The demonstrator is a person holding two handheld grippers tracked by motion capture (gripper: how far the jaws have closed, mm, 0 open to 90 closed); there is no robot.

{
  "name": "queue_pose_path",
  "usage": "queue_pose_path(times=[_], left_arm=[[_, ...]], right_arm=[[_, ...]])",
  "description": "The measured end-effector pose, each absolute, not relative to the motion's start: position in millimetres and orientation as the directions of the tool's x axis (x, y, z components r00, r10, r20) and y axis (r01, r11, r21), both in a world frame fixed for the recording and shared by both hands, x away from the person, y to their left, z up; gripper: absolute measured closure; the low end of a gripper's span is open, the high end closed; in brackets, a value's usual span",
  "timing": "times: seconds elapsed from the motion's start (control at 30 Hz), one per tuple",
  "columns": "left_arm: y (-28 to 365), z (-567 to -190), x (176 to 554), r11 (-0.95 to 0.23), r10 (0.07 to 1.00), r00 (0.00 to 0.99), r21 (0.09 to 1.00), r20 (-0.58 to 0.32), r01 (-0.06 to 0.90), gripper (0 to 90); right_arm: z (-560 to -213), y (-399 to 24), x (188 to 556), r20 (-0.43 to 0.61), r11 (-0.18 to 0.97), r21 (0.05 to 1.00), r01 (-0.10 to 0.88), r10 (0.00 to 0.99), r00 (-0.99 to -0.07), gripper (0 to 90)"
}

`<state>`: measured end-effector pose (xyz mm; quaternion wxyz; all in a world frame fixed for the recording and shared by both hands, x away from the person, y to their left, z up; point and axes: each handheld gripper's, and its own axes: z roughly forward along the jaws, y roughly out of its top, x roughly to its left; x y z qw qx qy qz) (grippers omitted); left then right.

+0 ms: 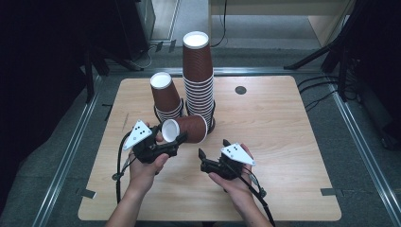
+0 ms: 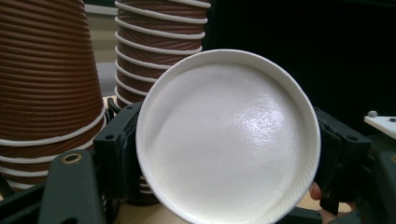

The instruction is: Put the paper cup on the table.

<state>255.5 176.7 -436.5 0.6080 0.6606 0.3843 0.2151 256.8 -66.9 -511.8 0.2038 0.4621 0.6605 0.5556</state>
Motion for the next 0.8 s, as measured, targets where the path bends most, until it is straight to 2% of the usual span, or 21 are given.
queue_pose_path(times=[0.03,0.1,0.13,0.23,0.27,0.3,0.47,0.67,0.8], left_arm=[[176.7,-436.4,255.0,0.034,0.769,0.613,0.97,-0.18,0.242,22.8],[176.8,-436.0,253.8,0.045,0.77,0.61,0.97,-0.186,0.238,22.8],[177.1,-435.6,253.4,0.049,0.772,0.607,0.97,-0.188,0.238,22.8],[176.7,-434.1,252.3,0.055,0.775,0.604,0.973,-0.184,0.226,22.8],[176.6,-433.5,252.3,0.057,0.777,0.602,0.973,-0.183,0.221,22.8],[176.5,-433.2,252.5,0.06,0.778,0.602,0.974,-0.183,0.218,22.8],[178.4,-436.7,254.4,0.066,0.778,0.601,0.974,-0.185,0.215,22.8],[182.0,-440.2,256.2,0.087,0.777,0.594,0.971,-0.207,0.225,22.7],[185.7,-438.2,254.9,0.096,0.786,0.586,0.975,-0.198,0.201,22.7]], right_arm=[[-511.2,-67.2,257.4,0.274,-0.067,0.913,0.402,0.831,-0.485,8.4],[-509.4,-68.3,257.8,0.306,-0.097,0.903,0.418,0.827,-0.471,15.9],[-508.9,-68.9,257.7,0.31,-0.107,0.904,0.414,0.83,-0.464,16.8],[-514.7,-69.2,257.4,0.306,-0.144,0.931,0.335,0.808,-0.503,17.0],[-518.8,-68.9,255.6,0.312,-0.181,0.939,0.292,0.805,-0.505,20.1],[-520.0,-68.9,254.2,0.33,-0.203,0.933,0.296,0.809,-0.487,20.9],[-519.9,-67.8,256.5,0.478,-0.284,0.857,0.431,0.752,-0.454,13.7],[-517.7,-64.9,257.6,0.582,-0.386,0.799,0.462,0.692,-0.428,11.7],[-518.8,-63.1,257.8,0.685,-0.481,0.717,0.505,0.622,-0.381,7.7]])
